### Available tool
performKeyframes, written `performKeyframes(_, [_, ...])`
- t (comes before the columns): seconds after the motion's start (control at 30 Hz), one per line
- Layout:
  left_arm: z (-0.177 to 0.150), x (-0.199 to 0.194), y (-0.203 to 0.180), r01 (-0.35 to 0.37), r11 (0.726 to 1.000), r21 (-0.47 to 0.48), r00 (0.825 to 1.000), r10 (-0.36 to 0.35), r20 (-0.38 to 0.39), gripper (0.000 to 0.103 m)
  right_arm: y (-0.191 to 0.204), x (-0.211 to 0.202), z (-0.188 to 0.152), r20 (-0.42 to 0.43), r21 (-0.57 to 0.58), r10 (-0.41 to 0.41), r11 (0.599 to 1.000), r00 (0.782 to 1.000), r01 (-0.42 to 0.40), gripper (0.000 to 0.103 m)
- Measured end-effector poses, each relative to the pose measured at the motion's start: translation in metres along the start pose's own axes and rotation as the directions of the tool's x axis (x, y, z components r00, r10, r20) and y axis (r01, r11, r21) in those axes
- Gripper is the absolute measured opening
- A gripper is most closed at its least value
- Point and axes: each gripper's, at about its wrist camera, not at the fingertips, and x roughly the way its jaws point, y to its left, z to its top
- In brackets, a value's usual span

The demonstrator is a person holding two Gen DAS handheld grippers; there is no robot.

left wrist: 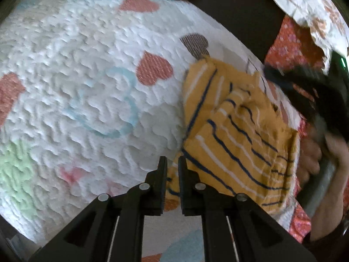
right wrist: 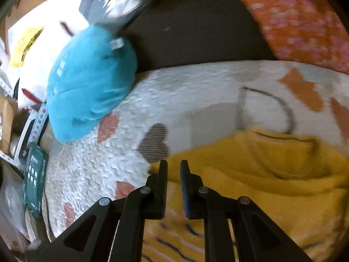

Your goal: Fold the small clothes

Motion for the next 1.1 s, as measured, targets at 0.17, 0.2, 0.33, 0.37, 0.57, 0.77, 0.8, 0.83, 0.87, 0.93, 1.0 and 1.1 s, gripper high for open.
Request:
performKeyframes(0.17, [0.001,-0.009,-0.005,-0.045,0.999,0.024,0.998,0.044,0.052,0.008,-0.017,-0.008,-0.019,-0.065,-0.047,-0.052,0.998,0.997,0.049,0.013])
performKeyframes(0.2, [0.000,-0.009,-0.006,-0.042,0.999,0.032,0.998,0.041,0.052,0.008,-0.013,-0.001,-0.023,-0.079,-0.059,-0.068,0.996,0.995,0.063,0.013])
performKeyframes(0.33, [-0.002,-0.003,-0.020,-0.022,0.997,0.070,0.999,0.019,0.048,0.008,0.008,0.050,-0.028,-0.146,-0.083,-0.119,0.991,0.982,0.108,0.015])
performKeyframes(0.37, [-0.002,-0.001,-0.024,-0.016,0.997,0.076,0.999,0.013,0.049,0.008,0.014,0.058,-0.027,-0.150,-0.087,-0.111,0.991,0.982,0.099,0.015])
performKeyframes(0.57, [-0.001,0.006,-0.034,-0.015,0.994,0.108,0.999,0.009,0.051,0.010,0.053,0.050,-0.028,-0.133,-0.152,0.077,0.984,0.988,-0.097,0.016])
performKeyframes(0.77, [-0.003,0.004,-0.044,0.014,0.990,0.141,0.997,-0.025,0.076,0.020,-0.030,-0.034,-0.040,0.002,-0.103,-0.039,0.994,0.999,0.039,0.040])
performKeyframes(0.8, [-0.003,0.005,-0.047,0.015,0.988,0.152,0.997,-0.027,0.079,0.022,-0.055,-0.052,-0.045,0.034,-0.077,-0.096,0.992,0.995,0.098,0.045])
performKeyframes(0.83, [-0.002,0.007,-0.050,0.011,0.987,0.158,0.997,-0.024,0.077,0.025,-0.075,-0.068,-0.049,0.057,-0.059,-0.145,0.987,0.988,0.148,0.053])
performKeyframes(0.87, [0.000,0.012,-0.052,0.001,0.987,0.161,0.998,-0.013,0.069,0.026,-0.104,-0.086,-0.058,0.073,-0.038,-0.217,0.975,0.973,0.220,0.056])
performKeyframes(0.93, [0.002,0.023,-0.054,-0.034,0.986,0.163,0.999,0.027,0.043,0.026,-0.142,-0.105,-0.072,0.047,-0.020,-0.303,0.953,0.952,0.304,0.056])
performKeyframes(1.0, [0.002,0.035,-0.053,-0.061,0.986,0.156,0.998,0.060,0.012,0.026,-0.164,-0.111,-0.083,0.014,-0.022,-0.346,0.938,0.938,0.346,0.056])
performKeyframes(1.1, [0.000,0.050,-0.051,-0.077,0.987,0.140,0.996,0.081,-0.023,0.026,-0.180,-0.109,-0.099,0.006,-0.080,-0.404,0.912,0.915,0.403,0.056])
